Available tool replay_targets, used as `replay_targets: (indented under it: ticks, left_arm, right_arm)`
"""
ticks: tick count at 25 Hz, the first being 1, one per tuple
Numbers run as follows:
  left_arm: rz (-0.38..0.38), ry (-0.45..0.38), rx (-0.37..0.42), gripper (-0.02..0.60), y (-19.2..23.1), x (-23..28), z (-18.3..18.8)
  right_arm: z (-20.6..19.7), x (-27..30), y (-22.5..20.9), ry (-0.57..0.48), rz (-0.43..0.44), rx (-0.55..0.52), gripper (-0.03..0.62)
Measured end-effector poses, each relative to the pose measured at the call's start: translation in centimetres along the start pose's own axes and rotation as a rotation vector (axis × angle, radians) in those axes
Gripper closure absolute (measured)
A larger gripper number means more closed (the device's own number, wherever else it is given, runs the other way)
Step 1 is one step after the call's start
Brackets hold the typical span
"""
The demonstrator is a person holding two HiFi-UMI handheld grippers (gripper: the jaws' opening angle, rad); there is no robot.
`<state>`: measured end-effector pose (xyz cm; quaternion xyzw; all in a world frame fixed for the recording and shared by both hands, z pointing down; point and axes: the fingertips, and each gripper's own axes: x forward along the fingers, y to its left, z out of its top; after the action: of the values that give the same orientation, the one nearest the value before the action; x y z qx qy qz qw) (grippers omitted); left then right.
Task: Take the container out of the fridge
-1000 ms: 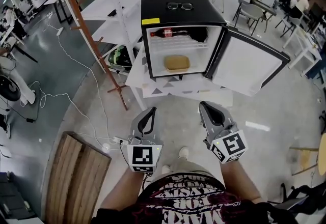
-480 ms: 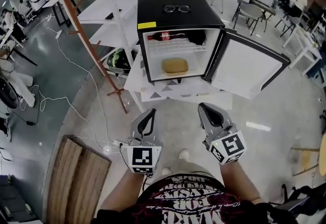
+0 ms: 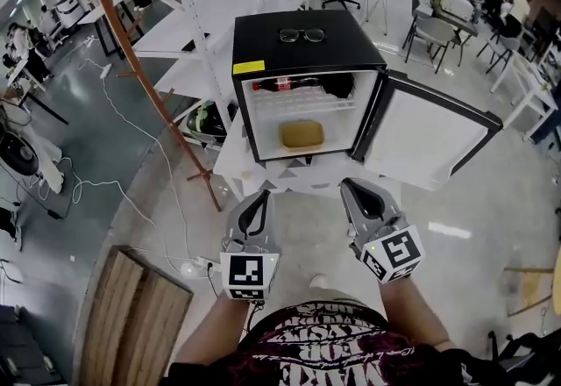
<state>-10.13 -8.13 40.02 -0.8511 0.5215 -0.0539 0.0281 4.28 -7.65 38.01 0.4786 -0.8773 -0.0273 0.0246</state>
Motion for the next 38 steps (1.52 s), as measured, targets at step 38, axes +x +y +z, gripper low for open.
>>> replay_targets:
  ticks: [38]
  left_arm:
    - [0.099,0.008,0.063,0.581,-1.7,9.4,3.3]
  right_arm:
    - [0.6,4.4,-11.1,-0.054,0.097,0.048,0.569]
